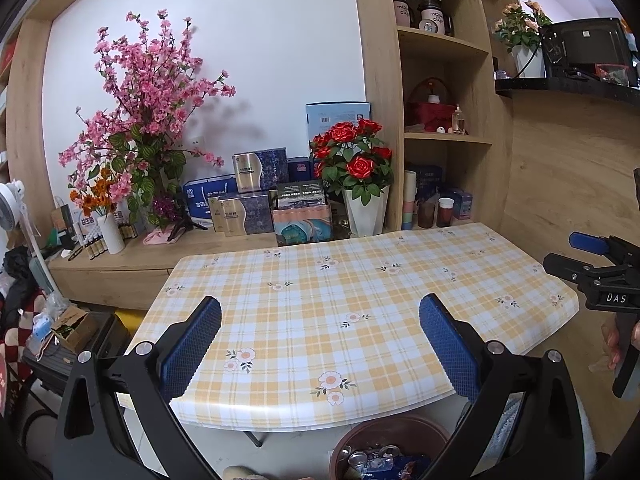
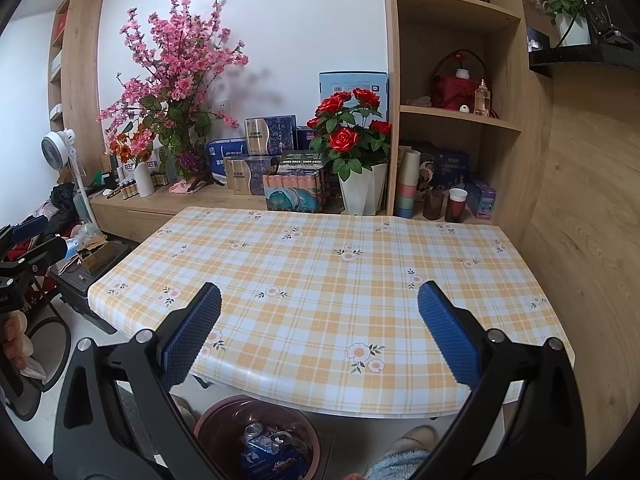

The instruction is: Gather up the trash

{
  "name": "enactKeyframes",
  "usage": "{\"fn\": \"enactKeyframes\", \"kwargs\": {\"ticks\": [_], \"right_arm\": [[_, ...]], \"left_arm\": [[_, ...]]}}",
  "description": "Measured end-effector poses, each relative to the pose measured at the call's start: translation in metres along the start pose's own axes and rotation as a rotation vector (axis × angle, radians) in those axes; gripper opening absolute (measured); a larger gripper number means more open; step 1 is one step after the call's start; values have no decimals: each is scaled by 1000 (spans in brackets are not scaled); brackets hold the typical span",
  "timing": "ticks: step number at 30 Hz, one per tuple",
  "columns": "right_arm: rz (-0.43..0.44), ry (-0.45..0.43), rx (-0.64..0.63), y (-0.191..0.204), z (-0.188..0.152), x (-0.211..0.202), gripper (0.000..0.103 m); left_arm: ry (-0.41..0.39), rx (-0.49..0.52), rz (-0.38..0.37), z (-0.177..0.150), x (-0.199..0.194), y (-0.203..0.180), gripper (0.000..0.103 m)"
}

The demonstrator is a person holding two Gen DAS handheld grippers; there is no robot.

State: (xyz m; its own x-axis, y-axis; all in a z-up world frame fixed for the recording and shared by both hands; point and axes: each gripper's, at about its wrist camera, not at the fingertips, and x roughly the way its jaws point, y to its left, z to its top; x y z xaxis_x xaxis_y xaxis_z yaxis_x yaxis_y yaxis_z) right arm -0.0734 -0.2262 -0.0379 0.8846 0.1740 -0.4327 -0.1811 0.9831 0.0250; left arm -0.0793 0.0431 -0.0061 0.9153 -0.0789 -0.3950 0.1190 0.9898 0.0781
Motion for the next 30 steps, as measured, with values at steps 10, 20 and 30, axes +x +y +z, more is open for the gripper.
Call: {"fn": "enactKeyframes", "kwargs": {"ticks": [10,20,30], "right_arm": [[-1,1,3,-1,-1,1,97],[-1,4,3,-2,-2,2,97],[-3,6,3,-5,-3,4,97]], "left_arm": [[-3,3,8,1,-1,1,97],[-2,5,12,1,-1,3,97],[-4,12,18,1,-1,2,97]]}}
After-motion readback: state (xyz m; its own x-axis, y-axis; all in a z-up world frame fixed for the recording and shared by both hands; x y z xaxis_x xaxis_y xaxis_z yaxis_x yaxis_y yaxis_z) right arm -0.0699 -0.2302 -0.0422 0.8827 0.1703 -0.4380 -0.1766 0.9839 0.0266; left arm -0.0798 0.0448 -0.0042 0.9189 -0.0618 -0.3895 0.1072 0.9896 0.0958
